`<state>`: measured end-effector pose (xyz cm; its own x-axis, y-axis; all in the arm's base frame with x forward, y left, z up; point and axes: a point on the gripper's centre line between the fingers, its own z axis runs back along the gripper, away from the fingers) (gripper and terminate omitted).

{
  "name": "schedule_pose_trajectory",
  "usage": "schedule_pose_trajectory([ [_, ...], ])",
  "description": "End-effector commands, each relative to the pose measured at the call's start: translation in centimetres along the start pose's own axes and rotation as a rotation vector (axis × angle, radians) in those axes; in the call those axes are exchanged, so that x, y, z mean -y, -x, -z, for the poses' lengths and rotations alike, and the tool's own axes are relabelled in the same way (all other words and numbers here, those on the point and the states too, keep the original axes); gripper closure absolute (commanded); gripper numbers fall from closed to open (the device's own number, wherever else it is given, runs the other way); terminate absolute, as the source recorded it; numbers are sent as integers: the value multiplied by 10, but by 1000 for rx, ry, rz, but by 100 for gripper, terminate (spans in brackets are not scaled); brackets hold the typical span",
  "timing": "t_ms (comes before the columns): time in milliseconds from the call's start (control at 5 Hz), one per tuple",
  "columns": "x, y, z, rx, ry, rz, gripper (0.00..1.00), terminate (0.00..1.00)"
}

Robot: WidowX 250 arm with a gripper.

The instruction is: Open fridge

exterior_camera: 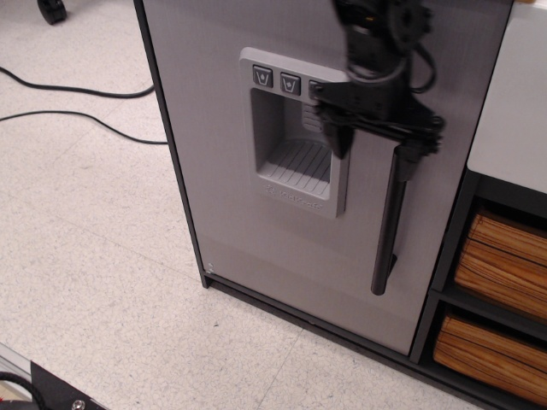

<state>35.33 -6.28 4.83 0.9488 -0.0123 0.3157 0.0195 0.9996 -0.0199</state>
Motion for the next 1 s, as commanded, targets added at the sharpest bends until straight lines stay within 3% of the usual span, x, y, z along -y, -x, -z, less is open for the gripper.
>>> schedule_pose_trajectory([
  [0, 17, -24, -2, 86, 7, 19, 0, 0],
  [200, 18, -24, 3, 106, -1, 26, 100, 0],
  [600, 13, -18, -1, 121, 26, 33, 100, 0],
  [800, 5, 0, -14, 108, 42, 42, 100, 0],
])
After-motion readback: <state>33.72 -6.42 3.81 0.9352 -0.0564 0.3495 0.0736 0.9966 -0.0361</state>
